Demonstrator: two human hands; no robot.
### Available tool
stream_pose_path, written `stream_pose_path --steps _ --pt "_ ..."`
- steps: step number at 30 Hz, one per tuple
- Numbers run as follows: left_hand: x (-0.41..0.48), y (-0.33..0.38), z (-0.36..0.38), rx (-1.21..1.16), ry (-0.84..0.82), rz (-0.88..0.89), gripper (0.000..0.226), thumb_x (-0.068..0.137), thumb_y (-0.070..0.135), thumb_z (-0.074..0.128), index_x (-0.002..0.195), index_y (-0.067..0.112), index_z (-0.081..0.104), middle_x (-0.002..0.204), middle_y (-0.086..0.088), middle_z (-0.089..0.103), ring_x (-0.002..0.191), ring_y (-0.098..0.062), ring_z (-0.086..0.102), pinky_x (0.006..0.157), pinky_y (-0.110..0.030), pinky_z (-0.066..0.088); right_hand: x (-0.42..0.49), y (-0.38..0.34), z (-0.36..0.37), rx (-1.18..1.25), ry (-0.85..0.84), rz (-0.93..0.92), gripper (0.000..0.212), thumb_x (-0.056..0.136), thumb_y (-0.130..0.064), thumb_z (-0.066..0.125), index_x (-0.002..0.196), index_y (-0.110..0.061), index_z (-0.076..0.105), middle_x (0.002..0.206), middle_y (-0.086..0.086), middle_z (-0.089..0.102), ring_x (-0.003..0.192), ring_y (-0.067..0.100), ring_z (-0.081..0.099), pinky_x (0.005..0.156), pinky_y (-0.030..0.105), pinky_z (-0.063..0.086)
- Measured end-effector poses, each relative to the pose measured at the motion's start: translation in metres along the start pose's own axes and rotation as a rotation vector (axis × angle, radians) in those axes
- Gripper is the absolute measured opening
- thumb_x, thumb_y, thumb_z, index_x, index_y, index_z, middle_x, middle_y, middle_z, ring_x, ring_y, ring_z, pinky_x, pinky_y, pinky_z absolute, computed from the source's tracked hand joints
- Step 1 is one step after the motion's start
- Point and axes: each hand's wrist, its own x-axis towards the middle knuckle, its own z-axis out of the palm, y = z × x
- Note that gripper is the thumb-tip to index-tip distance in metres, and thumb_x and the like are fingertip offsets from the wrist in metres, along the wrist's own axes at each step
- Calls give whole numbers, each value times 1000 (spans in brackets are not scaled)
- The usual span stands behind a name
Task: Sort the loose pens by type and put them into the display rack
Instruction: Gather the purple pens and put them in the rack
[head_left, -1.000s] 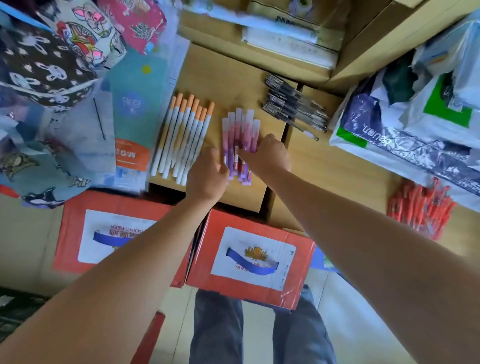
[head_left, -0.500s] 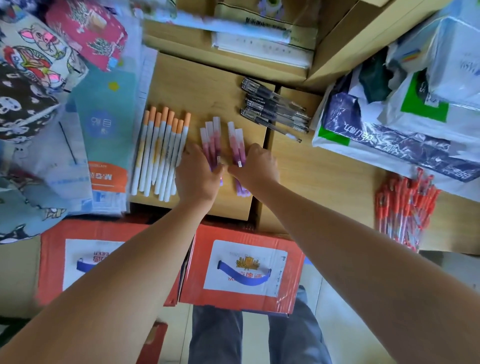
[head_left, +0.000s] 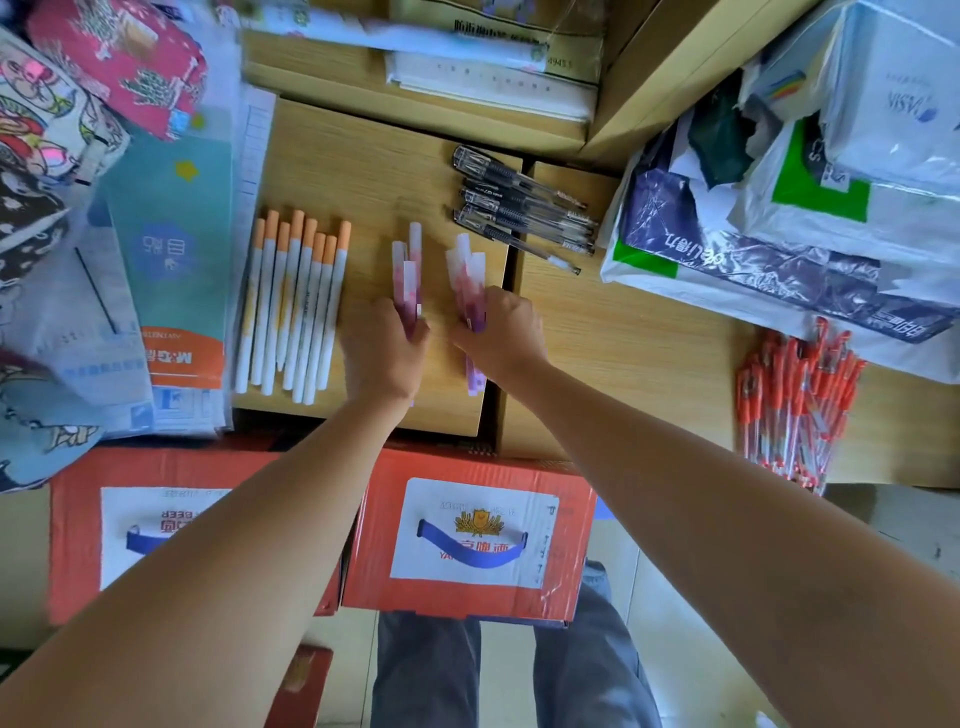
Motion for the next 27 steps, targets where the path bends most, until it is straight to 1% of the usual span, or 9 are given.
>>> stream_pose_path --steps 3,5,6,8,12,15,18,22,27 --pt "2 -4 -2 -38 -56 43 26 96 26 51 75 11 49 70 -5 58 66 -24 57 61 -31 37 2 7 -5 186 -129 42 26 86 -25 62 72 -18 41 70 -2 46 62 13 43 53 23 33" --pt "0 -4 -5 -224 -141 60 23 99 21 48 79 9 50 69 -3 55 64 -21 60 61 -35 45 0 11 -10 345 -187 89 18 87 -26 61 82 -13 48 72 2 50 63 18 46 58 32 39" --pt "-1 -3 -8 -336 -196 60 21 99 18 46 80 11 49 68 -3 55 62 -15 62 61 -34 48 -3 13 -13 408 -201 113 16 87 -25 60 86 -12 51 72 4 51 65 20 47 61 34 39" --pt "-9 4 -13 -481 -293 60 20 101 14 41 81 13 44 66 -8 52 49 -8 55 53 -29 46 -13 16 -22 525 -226 152 10 90 -20 57 91 -11 54 73 6 52 68 21 48 62 33 39" --pt "-32 36 -25 -670 -393 -17 15 102 9 37 87 13 39 70 -11 53 48 -18 51 42 -25 42 -41 24 -45 733 -242 198 4 94 -13 53 92 -10 54 75 7 59 75 24 50 66 34 42" --pt "-48 62 -33 -677 -456 12 9 102 8 37 93 7 38 73 -9 50 46 -19 45 40 -22 37 -67 33 -69 832 -217 182 10 96 -9 50 86 -12 53 75 6 64 71 23 52 62 29 37" --pt "-68 91 -41 -649 -499 74 14 101 8 38 87 8 41 68 -6 45 41 -12 37 38 -20 31 -98 46 -101 918 -143 170 16 95 -7 51 81 -14 53 69 4 61 57 16 55 56 25 42" --pt "-106 137 -40 -632 -543 123 19 101 7 38 83 10 45 62 -3 42 36 -9 33 37 -22 26 -139 77 -141 1004 -81 170 10 96 -10 52 91 -12 61 60 -3 63 53 9 57 50 19 41" --pt "-170 203 -19 -555 -621 203 21 102 16 41 81 16 45 65 -1 39 44 -12 35 36 -18 27 -196 136 -190 1042 1 158 16 98 -14 50 85 -11 59 66 0 69 45 6 56 45 16 37"
